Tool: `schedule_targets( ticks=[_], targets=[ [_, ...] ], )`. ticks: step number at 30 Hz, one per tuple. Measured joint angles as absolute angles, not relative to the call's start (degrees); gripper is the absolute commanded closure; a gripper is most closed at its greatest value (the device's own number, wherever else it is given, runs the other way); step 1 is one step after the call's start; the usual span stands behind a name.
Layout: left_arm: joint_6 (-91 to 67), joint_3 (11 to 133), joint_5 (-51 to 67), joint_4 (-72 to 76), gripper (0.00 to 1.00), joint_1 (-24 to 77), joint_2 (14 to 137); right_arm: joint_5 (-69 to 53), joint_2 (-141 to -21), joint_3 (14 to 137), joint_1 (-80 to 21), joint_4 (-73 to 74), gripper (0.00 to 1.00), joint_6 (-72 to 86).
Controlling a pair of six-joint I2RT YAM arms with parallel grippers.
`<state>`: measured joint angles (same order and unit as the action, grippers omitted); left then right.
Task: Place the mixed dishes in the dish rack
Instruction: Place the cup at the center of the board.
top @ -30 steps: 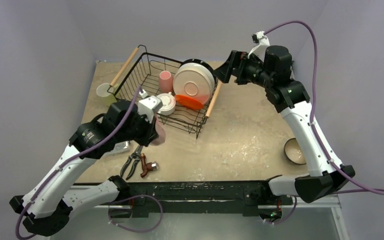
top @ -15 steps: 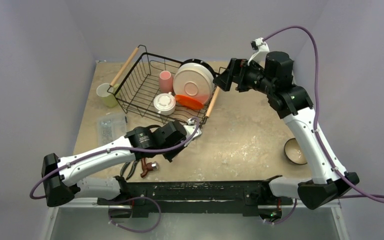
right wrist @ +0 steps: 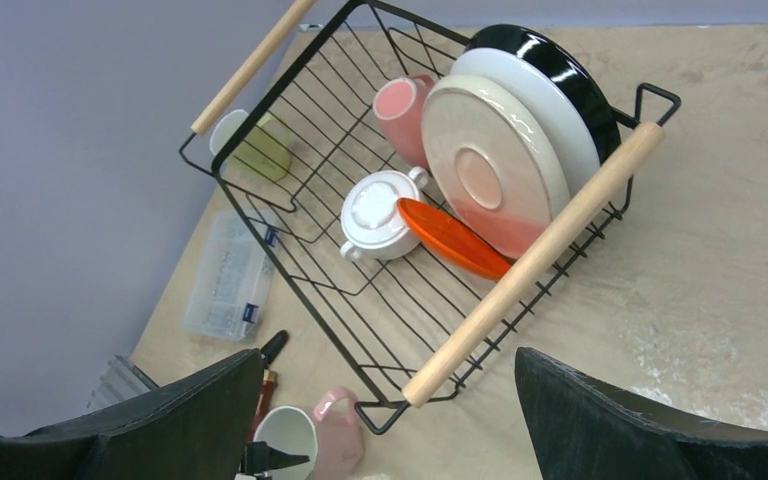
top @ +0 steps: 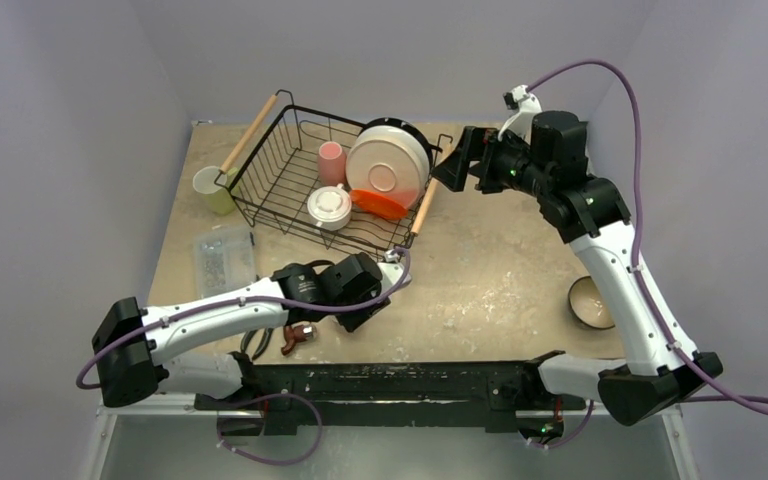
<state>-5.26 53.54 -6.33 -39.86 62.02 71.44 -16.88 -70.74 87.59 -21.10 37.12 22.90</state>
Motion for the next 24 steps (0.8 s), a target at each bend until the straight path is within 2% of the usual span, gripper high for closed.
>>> schedule_targets(
  ticks=[2,6,9,13,16,19,24],
  targets=[
    [-5.34,52.71,-6.24,-38.87,0.44,62.02,71.44,-16.14,-70.76,87.59,-21.10,38.17,0.01,22.83],
    [-6.33,52.07,-6.59,-38.89,0.34,62.02,69.58,-14.41,-70.78,87.59,-21.54,40.45,0.01,22.22],
    [-6.92,55.07,-6.72,-42.48,0.32,62.02,65.28,-12.62,-71.00,87.70,-22.22,42.41,0.01,21.28],
    [-6.90,68.97,-7.01,-49.08,0.32,62.02,61.36,-9.15,-72.66,88.99,-25.30,44.51,0.01,19.18],
    [-6.85,78.76,-10.02,-50.28,0.28,62.02,57.12,-5.04,-74.48,90.32,-32.01,44.82,0.03,16.71],
    [-6.17,82.67,-15.11,-49.98,0.24,62.02,48.36,-2.90,-75.92,90.85,-40.03,43.81,0.07,13.61],
    [-5.08,89.34,-28.69,-47.16,0.23,62.02,37.12,0.01,-76.66,87.44,-55.37,38.06,0.13,5.02]
  ],
)
